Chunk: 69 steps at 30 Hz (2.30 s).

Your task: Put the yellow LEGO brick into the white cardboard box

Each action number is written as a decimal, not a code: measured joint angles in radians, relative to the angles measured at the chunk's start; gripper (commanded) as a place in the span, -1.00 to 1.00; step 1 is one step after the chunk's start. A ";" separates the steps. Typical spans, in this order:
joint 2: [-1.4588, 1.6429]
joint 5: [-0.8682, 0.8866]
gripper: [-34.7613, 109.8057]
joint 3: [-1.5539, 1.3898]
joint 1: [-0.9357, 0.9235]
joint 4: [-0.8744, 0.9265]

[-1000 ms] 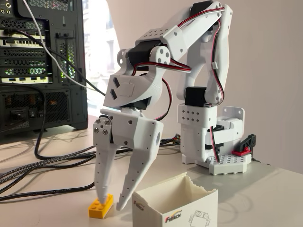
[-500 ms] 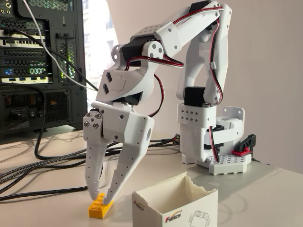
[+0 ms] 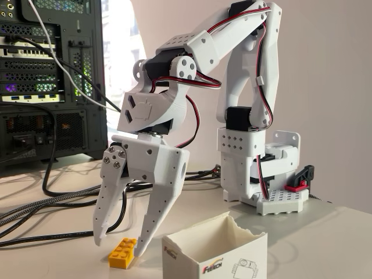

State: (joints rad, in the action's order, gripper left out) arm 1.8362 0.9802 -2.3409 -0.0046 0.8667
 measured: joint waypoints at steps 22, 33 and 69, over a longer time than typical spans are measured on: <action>-0.018 -0.034 -0.31 0.000 -0.026 0.000; -0.018 -0.034 -0.50 0.000 -0.037 0.000; 0.183 -0.040 -0.65 0.253 0.132 0.345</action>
State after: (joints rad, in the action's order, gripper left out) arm 2.0187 0.9403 -2.0877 0.1273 1.2118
